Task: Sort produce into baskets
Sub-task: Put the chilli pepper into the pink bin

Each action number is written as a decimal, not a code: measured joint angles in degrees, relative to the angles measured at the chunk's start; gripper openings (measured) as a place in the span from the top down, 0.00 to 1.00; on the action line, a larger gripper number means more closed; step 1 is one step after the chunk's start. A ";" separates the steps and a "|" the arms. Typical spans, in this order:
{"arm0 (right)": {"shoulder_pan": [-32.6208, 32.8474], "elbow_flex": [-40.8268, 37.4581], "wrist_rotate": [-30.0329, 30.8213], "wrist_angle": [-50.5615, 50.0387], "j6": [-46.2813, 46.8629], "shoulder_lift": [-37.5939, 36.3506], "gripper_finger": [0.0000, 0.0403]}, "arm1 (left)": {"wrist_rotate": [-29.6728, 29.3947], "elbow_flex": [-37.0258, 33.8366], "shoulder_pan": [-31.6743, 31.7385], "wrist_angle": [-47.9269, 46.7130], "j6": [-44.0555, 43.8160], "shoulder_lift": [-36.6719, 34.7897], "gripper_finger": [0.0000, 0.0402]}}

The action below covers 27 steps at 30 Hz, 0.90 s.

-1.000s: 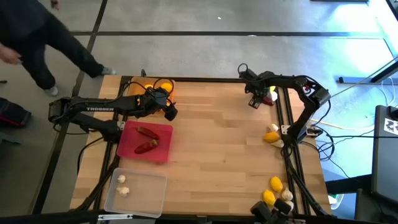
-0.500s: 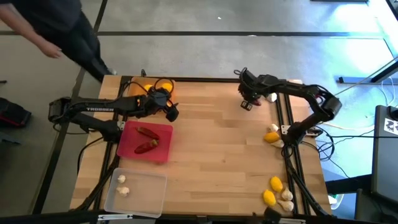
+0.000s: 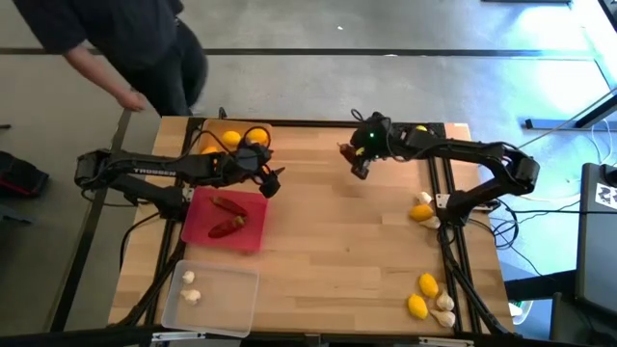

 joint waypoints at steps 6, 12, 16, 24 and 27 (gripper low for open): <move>4.87 0.00 -2.86 9.62 1.43 0.00 0.70 | 3.85 -2.58 -0.67 7.14 1.16 0.34 0.21; 9.24 0.02 -4.64 17.31 1.58 0.00 0.70 | 8.60 -6.63 -0.67 16.57 1.02 1.04 0.21; 11.95 0.02 -4.64 22.23 1.58 -0.02 0.70 | 10.17 -8.34 -0.67 21.09 0.08 1.75 0.21; 16.74 0.07 -4.64 31.97 1.47 0.00 0.70 | 11.92 -8.71 -0.67 26.27 -1.45 5.59 0.21; 18.20 0.07 -4.64 34.58 1.34 0.06 0.70 | 14.45 -8.72 -0.75 30.20 -1.61 7.91 0.21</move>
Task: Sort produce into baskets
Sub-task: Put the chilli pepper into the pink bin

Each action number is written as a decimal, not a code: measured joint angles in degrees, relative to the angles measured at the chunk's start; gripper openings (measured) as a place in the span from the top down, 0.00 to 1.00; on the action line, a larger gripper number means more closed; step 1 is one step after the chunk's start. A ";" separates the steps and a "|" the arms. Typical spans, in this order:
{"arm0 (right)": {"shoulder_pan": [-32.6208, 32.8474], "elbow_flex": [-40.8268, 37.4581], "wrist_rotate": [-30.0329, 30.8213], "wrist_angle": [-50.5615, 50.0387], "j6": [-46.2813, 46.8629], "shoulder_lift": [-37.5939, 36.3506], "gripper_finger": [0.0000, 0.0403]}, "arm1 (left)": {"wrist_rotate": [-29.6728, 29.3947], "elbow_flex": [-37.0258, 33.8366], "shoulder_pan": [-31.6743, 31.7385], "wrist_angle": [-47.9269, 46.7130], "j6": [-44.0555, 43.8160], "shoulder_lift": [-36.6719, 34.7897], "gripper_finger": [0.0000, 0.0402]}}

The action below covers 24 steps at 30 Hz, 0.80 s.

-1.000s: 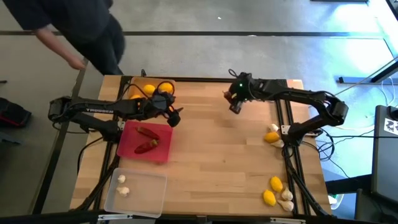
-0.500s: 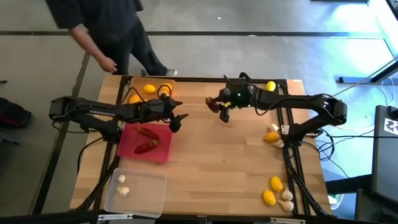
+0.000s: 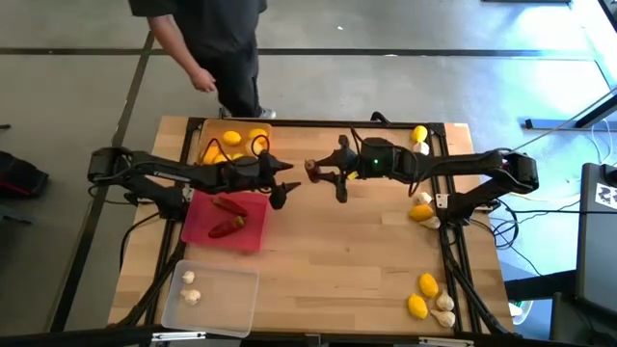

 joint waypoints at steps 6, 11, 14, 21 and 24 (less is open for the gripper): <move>2.41 0.00 0.00 1.70 -0.94 0.03 0.70 | 2.51 0.01 -0.26 6.56 0.15 3.93 0.21; 3.58 0.02 -0.07 4.06 -1.85 0.07 0.70 | 6.88 0.04 -0.48 12.27 2.32 5.41 0.21; 4.44 0.02 -0.09 4.18 -2.54 0.11 0.70 | 8.30 0.04 -1.54 12.76 2.30 5.55 0.21; 5.42 0.02 -0.43 5.50 -2.92 1.37 0.70 | 8.57 0.04 -3.96 15.27 7.66 5.55 0.21; 5.38 0.04 -0.04 6.16 -2.74 2.52 0.70 | 8.57 0.04 -4.51 18.12 10.12 5.55 0.21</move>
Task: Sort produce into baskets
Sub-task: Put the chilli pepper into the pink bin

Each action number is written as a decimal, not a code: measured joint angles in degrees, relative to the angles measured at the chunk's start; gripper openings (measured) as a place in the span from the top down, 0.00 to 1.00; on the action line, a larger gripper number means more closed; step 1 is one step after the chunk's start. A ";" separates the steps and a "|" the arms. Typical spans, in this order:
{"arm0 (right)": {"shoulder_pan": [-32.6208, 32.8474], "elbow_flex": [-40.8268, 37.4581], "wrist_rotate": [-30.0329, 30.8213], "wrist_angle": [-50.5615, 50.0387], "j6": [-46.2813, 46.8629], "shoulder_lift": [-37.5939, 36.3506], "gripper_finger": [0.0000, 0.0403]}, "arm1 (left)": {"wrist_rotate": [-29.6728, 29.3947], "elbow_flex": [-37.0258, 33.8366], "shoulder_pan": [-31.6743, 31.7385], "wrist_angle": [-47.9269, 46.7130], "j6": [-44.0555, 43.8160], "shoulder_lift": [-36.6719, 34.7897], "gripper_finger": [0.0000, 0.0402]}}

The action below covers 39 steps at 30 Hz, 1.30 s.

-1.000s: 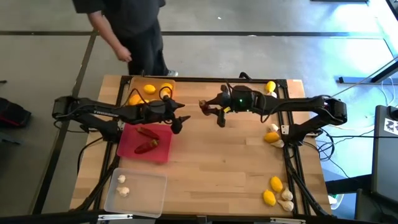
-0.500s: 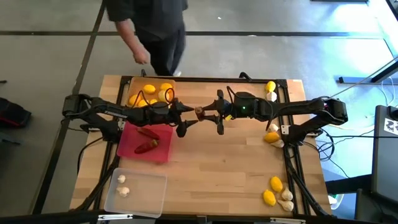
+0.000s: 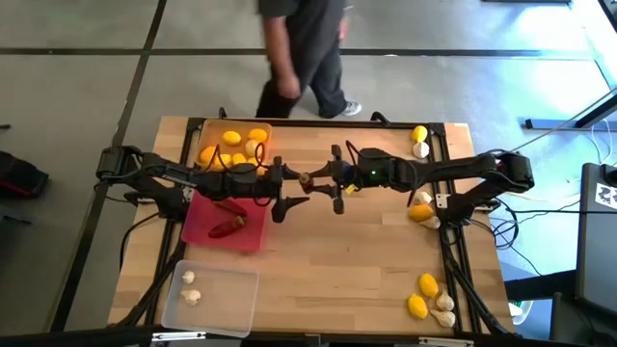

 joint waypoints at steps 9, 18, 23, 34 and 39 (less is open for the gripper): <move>0.02 -0.04 -0.57 3.27 1.48 3.04 0.70 | 0.05 0.00 -0.96 2.92 0.86 0.00 0.27; 0.02 -0.04 -2.50 5.90 2.96 3.04 0.70 | 0.14 0.01 -2.17 3.73 1.61 0.00 0.51; 0.00 -0.04 -2.40 6.06 3.47 3.04 0.70 | -0.02 0.00 -2.15 3.80 3.20 0.00 0.65; 0.00 -0.11 -2.56 2.77 4.07 1.15 0.47 | 0.39 0.07 -2.17 0.55 4.48 -1.22 0.71; 0.00 -0.02 -2.56 -7.26 4.13 -5.22 0.40 | 0.01 1.68 -2.47 -12.81 4.44 -6.60 0.72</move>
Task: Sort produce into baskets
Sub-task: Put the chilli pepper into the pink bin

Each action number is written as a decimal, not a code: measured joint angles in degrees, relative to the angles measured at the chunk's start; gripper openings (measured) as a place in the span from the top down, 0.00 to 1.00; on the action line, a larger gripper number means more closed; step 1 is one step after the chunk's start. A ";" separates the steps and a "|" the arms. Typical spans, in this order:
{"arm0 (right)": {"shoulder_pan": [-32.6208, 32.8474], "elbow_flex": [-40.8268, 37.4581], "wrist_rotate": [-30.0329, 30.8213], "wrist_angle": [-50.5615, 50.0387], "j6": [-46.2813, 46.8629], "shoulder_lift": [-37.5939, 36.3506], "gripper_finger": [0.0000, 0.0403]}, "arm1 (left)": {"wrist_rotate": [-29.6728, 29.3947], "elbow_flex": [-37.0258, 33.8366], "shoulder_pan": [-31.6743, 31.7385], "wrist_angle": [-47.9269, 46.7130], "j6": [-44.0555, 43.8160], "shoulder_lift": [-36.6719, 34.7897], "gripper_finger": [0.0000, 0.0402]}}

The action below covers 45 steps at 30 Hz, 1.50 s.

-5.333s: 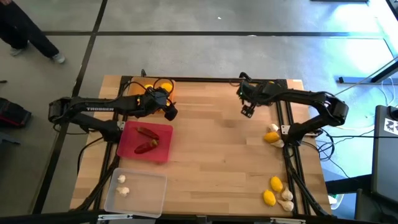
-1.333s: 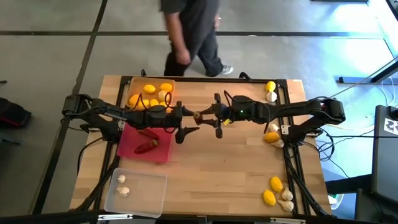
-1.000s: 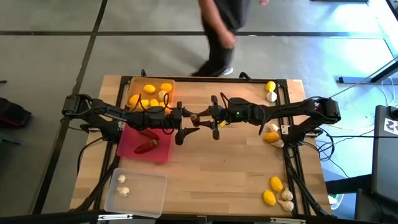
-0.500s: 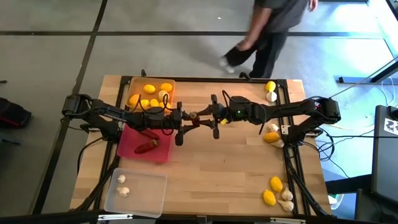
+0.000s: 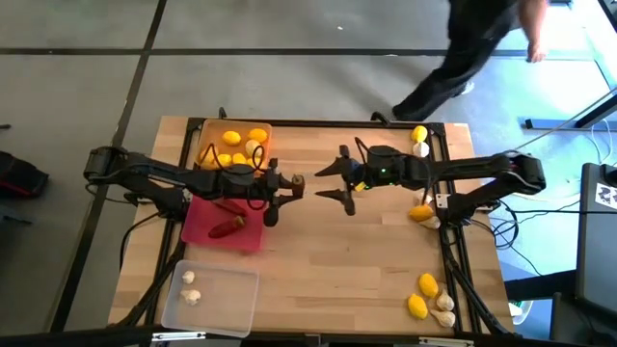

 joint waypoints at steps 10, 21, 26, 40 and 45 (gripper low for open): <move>0.00 -0.04 0.48 -18.43 1.64 -5.44 0.38 | -3.40 5.30 -4.27 -36.71 -6.51 -11.88 0.72; -0.02 -0.04 0.55 -19.90 3.26 -5.07 0.38 | -7.62 5.70 -12.94 -66.28 -33.13 -16.57 0.72; -0.02 -0.04 0.55 -19.89 3.26 -5.07 0.38 | -7.62 4.90 -15.47 -75.97 -43.91 -15.88 0.72; -0.02 -0.06 0.55 -21.40 3.10 -5.07 0.38 | -6.04 -2.26 -16.21 -74.82 -49.11 -15.89 0.72; -0.02 -0.04 0.55 -21.42 3.08 -5.07 0.38 | -5.80 -2.27 -16.16 -75.25 -48.59 -15.89 0.65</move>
